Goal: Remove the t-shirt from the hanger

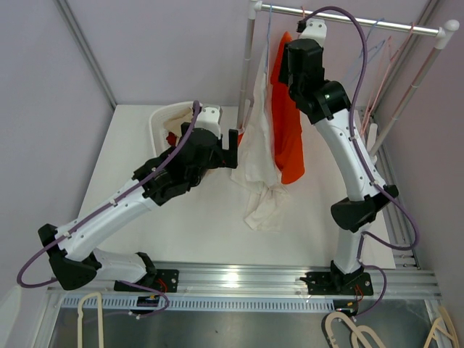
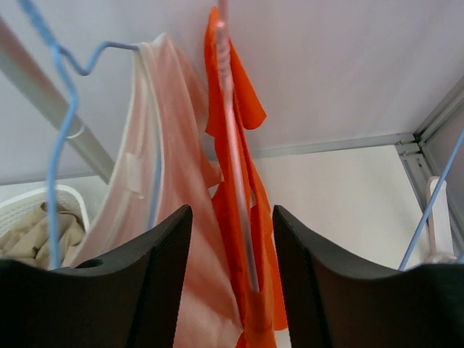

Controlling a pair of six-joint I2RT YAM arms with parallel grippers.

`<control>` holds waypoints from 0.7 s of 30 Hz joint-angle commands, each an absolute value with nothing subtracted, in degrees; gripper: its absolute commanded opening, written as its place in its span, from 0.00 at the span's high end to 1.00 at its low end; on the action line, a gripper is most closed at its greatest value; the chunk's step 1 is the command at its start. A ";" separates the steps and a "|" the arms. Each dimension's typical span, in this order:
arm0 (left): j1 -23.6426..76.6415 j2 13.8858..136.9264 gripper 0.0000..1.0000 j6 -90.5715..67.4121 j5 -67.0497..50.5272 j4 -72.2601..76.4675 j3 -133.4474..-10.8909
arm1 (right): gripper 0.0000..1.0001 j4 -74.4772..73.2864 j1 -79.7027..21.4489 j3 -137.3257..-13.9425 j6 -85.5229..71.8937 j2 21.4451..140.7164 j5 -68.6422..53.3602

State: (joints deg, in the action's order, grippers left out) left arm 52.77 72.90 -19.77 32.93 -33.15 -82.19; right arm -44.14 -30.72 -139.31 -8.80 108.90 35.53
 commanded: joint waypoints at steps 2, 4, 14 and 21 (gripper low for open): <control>53.26 70.75 0.01 -18.11 34.45 -31.12 -81.21 | 0.49 -40.70 -29.09 -141.85 -8.26 109.86 34.46; 53.35 70.75 0.00 -17.93 34.45 -30.85 -81.04 | 0.55 -40.00 -28.39 -141.77 -8.09 110.13 33.49; 53.35 71.10 0.00 -17.93 34.72 -31.11 -80.95 | 1.00 -32.37 -27.16 -138.08 -5.89 108.37 30.15; 53.35 70.14 0.00 -17.67 34.01 -30.76 -80.86 | 1.00 -30.06 -26.37 -144.05 -2.46 108.81 29.44</control>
